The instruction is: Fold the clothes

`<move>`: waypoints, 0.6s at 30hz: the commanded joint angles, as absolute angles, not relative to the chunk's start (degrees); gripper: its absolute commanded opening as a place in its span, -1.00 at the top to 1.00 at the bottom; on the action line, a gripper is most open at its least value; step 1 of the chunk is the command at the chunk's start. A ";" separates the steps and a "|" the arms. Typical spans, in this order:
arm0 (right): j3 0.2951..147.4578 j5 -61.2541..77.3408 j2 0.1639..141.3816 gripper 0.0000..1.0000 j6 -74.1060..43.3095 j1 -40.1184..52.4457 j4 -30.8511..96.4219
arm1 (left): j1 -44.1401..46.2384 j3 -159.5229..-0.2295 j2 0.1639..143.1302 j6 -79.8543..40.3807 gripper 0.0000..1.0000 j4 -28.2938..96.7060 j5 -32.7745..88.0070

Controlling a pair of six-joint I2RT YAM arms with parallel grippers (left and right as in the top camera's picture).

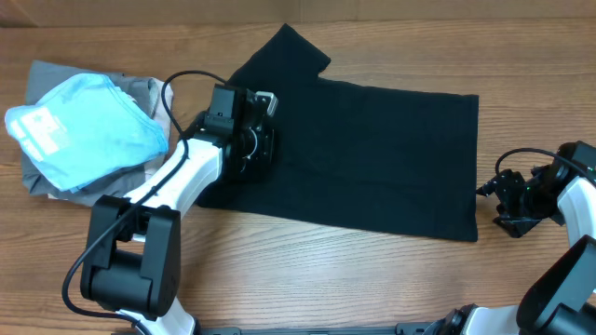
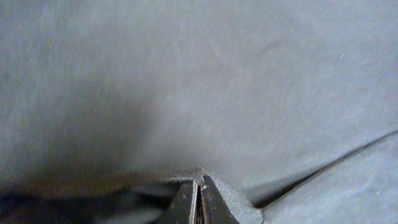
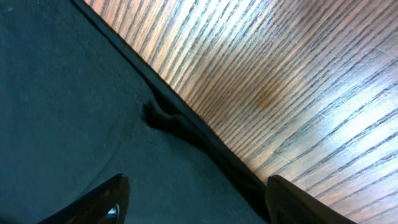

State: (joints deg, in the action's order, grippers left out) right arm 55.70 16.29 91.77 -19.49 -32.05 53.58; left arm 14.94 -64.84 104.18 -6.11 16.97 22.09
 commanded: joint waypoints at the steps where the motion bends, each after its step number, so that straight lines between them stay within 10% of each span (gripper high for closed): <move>1: 56.27 16.80 90.35 -0.48 -19.51 -31.90 53.28 | 16.64 -65.80 104.79 -7.57 0.91 15.16 22.09; 5: 56.27 16.80 90.35 -0.48 -19.51 -31.90 53.28 | 18.06 -65.80 104.79 -7.77 -0.14 15.07 20.32; 11: 56.27 16.82 90.35 -0.48 -19.51 -31.90 53.41 | 17.12 -65.95 104.77 -7.79 -0.42 17.63 18.94; 13: 56.27 16.82 90.35 -0.48 -19.51 -31.90 53.52 | 16.05 -66.57 104.77 -7.77 -0.25 20.34 19.05; 16: 56.27 16.82 90.35 -0.48 -19.51 -31.90 53.52 | 14.57 -67.59 104.77 -7.18 0.78 25.69 18.85; 18: 56.27 16.82 90.35 -0.45 -19.51 -31.90 53.52 | 13.69 -67.68 104.77 -6.37 0.92 30.06 17.12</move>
State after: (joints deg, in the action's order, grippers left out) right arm 55.70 16.32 91.77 -19.46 -32.05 53.58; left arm 14.98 -66.06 104.18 -7.38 27.42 19.22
